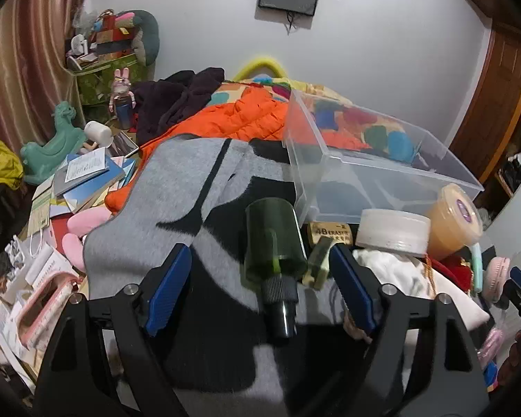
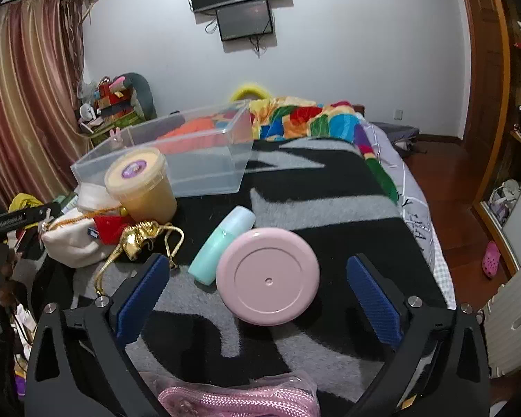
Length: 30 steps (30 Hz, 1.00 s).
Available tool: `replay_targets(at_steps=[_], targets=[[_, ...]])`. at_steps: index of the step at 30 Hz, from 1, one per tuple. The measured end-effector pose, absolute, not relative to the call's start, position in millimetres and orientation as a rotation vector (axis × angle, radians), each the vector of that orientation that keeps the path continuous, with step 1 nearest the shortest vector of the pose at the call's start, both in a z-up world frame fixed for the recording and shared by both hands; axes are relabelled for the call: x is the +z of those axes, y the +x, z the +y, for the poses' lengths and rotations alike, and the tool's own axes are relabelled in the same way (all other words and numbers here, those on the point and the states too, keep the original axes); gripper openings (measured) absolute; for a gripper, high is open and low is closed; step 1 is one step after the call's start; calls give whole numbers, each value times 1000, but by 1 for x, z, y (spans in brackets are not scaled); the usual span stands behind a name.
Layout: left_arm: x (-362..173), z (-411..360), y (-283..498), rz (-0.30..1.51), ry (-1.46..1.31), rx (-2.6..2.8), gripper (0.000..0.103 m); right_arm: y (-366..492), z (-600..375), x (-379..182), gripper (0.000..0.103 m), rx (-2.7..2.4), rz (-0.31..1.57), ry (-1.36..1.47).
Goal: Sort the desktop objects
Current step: 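Grasp the dark green bottle with the left gripper while the right grasps the pink round fan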
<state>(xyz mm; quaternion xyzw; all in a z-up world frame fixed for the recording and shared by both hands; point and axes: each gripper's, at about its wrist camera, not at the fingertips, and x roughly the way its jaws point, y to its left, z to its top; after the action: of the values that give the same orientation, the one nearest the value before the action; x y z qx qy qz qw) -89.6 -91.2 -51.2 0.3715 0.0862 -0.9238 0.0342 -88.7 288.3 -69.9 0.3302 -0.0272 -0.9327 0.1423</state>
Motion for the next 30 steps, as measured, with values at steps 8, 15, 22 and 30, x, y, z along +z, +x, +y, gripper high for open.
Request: replay_targets(at_steps=[8, 15, 22, 30], targets=[[-66, -93, -125, 285, 1320, -2785, 60, -103, 289, -88, 77, -2636, -140, 1045], [-76, -92, -136, 291, 1374, -2755, 45, -109, 287, -96, 60, -2631, -154, 1055], [-69, -91, -122, 254, 1297, -2775, 45, -108, 287, -90, 60, -2639, -155, 1031], [-41, -97, -109, 262, 1227, -2837, 43, -102, 284, -58, 60, -2633, -146, 922]])
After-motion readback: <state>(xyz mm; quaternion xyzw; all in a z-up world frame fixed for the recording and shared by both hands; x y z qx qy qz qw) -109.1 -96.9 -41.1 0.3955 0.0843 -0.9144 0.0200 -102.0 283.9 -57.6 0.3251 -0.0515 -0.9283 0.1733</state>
